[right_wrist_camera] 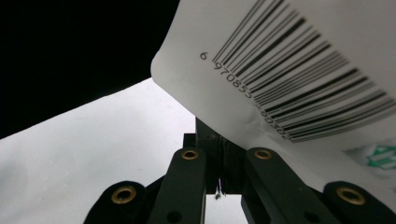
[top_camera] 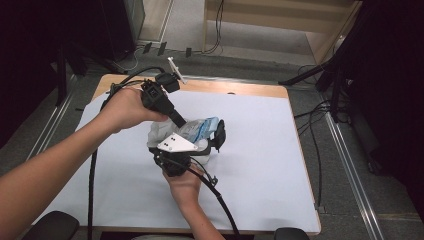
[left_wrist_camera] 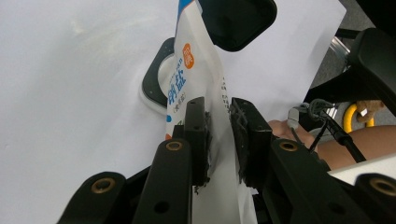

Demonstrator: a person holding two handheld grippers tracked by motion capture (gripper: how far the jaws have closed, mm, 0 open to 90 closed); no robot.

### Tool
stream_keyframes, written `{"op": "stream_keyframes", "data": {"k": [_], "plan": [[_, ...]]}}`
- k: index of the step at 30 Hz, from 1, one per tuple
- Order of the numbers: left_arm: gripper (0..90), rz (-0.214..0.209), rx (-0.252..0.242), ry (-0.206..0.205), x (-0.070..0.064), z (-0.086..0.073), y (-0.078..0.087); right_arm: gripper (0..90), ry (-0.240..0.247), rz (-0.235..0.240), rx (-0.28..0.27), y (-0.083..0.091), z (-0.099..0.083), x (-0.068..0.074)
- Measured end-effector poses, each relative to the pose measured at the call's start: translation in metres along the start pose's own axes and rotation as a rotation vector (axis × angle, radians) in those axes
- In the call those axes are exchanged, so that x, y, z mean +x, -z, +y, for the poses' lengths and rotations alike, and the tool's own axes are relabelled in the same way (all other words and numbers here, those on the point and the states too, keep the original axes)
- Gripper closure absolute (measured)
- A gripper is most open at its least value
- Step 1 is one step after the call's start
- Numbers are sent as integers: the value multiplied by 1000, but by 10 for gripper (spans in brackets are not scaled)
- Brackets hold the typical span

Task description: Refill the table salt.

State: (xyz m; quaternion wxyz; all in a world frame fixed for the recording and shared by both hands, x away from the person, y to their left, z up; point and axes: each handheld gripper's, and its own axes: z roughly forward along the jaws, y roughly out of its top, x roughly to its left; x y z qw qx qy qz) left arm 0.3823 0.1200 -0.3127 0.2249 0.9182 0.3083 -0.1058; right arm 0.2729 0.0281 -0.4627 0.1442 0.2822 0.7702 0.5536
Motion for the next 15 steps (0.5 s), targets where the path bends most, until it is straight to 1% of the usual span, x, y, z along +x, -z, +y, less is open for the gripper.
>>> {"op": "stream_keyframes", "data": {"k": [5, 6, 11, 15], "plan": [[796, 2, -2, 3, -1, 0, 0, 900, 1, 1, 0, 0, 0, 0], [814, 6, 0, 0, -2, 0, 0, 900, 0, 2, -1, 0, -1, 0], [842, 23, 18, -13, -4, 1, -1, 900, 3, 2, 2, 0, -2, 1], [848, 26, 11, -10, -4, 1, 0, 900, 2, 2, 0, 0, -2, 1]]}}
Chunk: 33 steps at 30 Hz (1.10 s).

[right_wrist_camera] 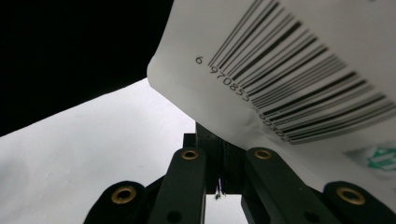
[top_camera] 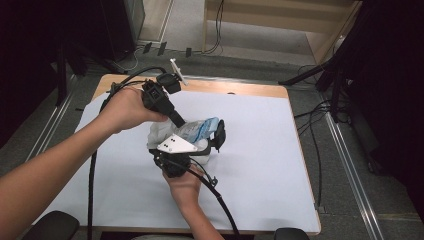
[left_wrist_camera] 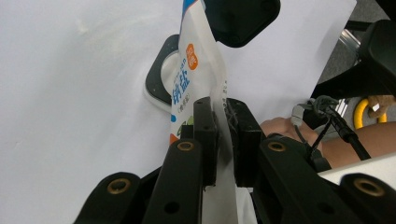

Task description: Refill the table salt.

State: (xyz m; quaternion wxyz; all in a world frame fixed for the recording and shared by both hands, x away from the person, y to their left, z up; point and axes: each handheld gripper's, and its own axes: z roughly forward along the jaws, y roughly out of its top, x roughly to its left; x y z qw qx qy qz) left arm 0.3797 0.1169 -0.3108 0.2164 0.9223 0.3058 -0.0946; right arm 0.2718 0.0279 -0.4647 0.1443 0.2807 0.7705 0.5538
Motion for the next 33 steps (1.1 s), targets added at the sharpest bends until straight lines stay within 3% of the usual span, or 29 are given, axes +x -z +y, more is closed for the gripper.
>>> {"op": "stream_keyframes", "data": {"k": [7, 17, 33], "plan": [[848, -7, -16, 2, -1, 1, 5, 899, 3, 1, -10, 2, 3, 0], [852, -12, -1, 2, -1, -1, 8, 899, 14, 3, -7, 0, 4, 1], [827, -20, -15, 10, 0, 2, 5, 898, 1, 3, -15, 1, 5, 0]]}}
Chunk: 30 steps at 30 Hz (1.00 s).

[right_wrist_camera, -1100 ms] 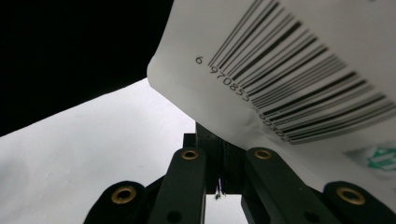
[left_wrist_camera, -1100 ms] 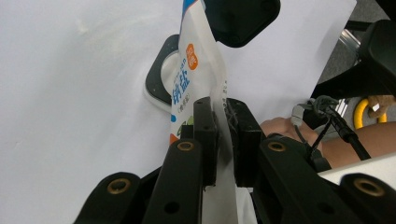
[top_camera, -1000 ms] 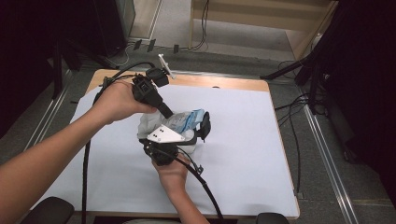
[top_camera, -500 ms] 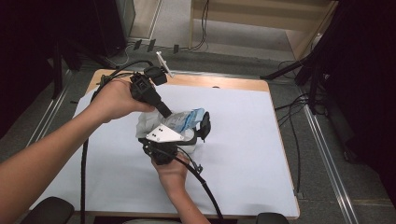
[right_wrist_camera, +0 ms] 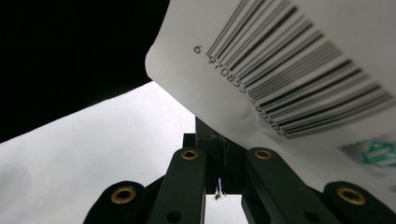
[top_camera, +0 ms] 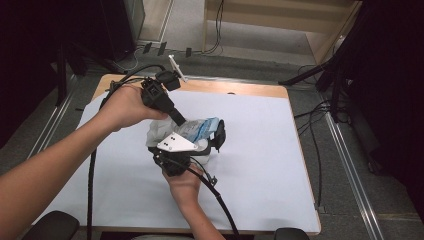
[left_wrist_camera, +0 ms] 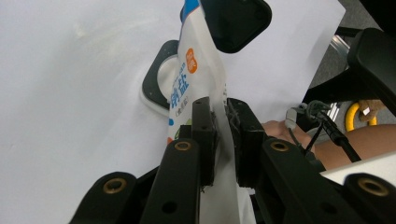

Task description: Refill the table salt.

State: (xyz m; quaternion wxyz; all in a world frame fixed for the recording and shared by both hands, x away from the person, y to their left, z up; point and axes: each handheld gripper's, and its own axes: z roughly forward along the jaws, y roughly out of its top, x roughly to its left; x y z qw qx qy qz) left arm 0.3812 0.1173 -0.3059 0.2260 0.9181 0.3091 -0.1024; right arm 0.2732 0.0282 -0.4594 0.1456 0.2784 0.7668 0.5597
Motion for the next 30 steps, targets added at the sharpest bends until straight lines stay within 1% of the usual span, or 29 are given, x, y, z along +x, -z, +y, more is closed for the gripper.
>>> {"op": "stream_keyframes", "data": {"k": [1, 5, 7, 13, 18, 22, 23, 25, 26, 30], "plan": [[823, -1, -7, 0, 0, 0, 0, 898, 0, 1, 0, 0, 1, 0], [819, -4, -4, -7, 0, 1, -1, 898, -1, 2, -1, 1, 1, -1], [815, -7, -7, -2, 1, 0, 0, 898, 0, 0, 1, 1, 1, 0], [793, -13, -12, -6, 2, 0, 0, 898, 2, -3, 0, 2, 1, -1], [788, -11, -14, 0, 2, 0, -1, 898, -1, -3, 2, 2, -1, -1], [776, -17, -15, 3, 3, 0, -1, 896, 1, -5, 1, 3, -1, -1], [776, -15, -16, 6, 2, 0, -2, 895, 9, -18, 7, 3, -1, -1], [776, -15, -17, 11, 2, 1, -2, 895, 9, -16, 7, 3, -1, -2], [775, -15, -12, 2, 3, 1, -2, 895, 9, -16, 6, 4, -2, -2], [776, -12, -6, -1, 3, 2, -3, 895, 4, -16, 8, 4, -2, -2]]}}
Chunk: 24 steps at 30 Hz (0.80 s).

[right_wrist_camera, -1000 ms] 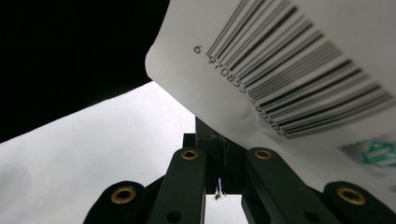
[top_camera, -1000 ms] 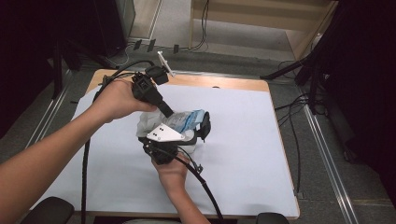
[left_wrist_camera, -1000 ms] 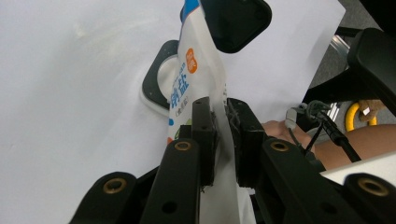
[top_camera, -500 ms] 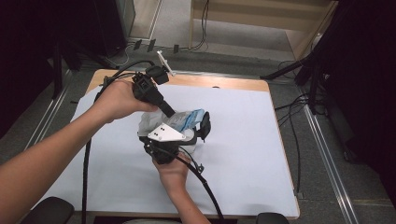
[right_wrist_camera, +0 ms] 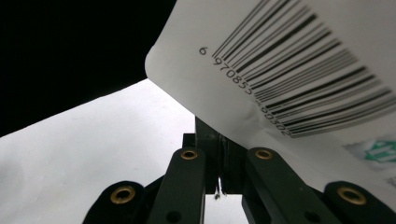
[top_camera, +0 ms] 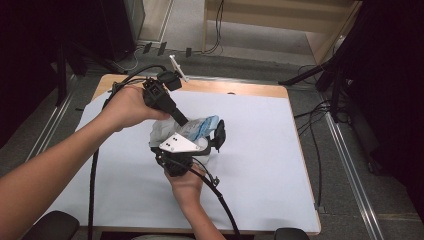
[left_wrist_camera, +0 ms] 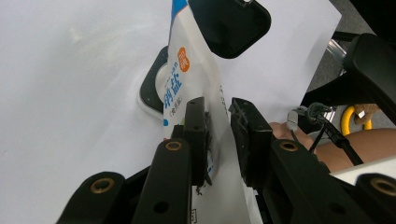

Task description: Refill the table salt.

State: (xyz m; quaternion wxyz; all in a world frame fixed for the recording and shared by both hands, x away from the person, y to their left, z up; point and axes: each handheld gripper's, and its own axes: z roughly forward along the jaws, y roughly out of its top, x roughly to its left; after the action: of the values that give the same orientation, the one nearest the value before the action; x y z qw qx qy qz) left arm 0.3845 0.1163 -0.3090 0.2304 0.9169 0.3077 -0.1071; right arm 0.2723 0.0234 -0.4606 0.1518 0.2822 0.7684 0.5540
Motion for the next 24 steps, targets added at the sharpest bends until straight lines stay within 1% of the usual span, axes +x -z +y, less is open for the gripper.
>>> {"op": "stream_keyframes", "data": {"k": [8, 9, 13, 15, 17, 20, 21, 23, 24], "plan": [[756, -1, 11, 11, 2, 1, -4, 895, -5, 3, 1, -1, -2, 1], [754, -1, 16, 5, 2, 1, -4, 895, -2, 3, 1, -1, -3, 1], [752, -2, 17, 6, 2, 2, -6, 895, -5, 3, -2, 0, -3, 1], [766, -3, 14, 7, 1, 2, -5, 894, -4, 2, -3, 0, -2, 1], [796, 18, 9, 4, 0, 3, -3, 895, 0, 2, -7, 0, -1, 2], [836, 30, 0, -6, -2, 3, -1, 895, 3, 6, -12, 1, 2, 3], [839, 36, 2, -14, -2, 3, 0, 895, 6, 6, -15, 2, 2, 3], [840, 42, -1, -16, -4, 4, 1, 893, 9, 7, -17, 1, 3, 3], [841, 38, -1, -16, -4, 4, 1, 893, 8, 8, -17, 1, 3, 3]]}}
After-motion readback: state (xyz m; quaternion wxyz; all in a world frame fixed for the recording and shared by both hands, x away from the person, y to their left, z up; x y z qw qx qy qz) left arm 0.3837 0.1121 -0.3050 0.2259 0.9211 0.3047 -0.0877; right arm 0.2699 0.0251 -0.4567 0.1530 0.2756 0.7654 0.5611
